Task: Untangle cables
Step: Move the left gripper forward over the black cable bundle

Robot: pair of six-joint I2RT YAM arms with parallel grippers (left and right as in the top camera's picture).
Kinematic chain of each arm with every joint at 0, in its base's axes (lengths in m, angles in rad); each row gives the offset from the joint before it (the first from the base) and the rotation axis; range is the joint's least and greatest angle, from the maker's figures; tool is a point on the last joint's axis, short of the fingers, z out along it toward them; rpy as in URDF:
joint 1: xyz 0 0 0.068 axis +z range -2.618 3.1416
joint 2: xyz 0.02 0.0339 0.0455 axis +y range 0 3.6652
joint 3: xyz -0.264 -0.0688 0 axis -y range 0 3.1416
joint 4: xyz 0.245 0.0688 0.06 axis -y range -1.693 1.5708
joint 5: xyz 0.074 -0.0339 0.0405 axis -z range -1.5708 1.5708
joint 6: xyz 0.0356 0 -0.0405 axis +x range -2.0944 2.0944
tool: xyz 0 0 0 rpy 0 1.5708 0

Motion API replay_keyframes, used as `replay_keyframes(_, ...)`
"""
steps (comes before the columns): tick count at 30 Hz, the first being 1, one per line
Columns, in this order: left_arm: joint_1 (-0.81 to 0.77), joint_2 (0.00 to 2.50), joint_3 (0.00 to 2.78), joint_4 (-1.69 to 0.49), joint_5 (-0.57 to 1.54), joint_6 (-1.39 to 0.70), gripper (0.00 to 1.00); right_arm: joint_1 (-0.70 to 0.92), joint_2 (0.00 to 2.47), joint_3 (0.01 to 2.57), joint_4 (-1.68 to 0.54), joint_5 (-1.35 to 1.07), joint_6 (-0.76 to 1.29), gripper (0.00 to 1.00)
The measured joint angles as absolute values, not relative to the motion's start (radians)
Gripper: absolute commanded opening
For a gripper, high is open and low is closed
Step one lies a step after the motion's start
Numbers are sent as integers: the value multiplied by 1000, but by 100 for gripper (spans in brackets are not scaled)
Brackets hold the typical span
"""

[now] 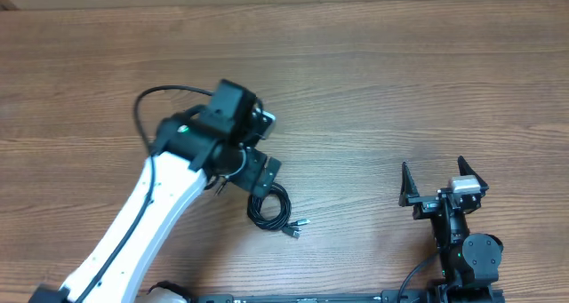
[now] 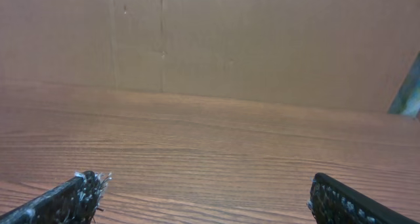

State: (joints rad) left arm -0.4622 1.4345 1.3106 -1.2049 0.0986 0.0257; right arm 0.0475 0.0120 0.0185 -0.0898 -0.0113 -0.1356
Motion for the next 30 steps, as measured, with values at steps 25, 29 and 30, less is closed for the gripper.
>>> replay_keyframes(25,-506,1779,1302,-1185,140,25,100,47,12,19,-90,-11,-135,100)
replay_keyframes(29,-517,1781,1302,-1178,134,25,100,47,12,19,-90,-11,-135,100)
replay_keyframes(30,-519,1781,1302,-1179,134,25,100,47,12,19,-90,-11,-135,100)
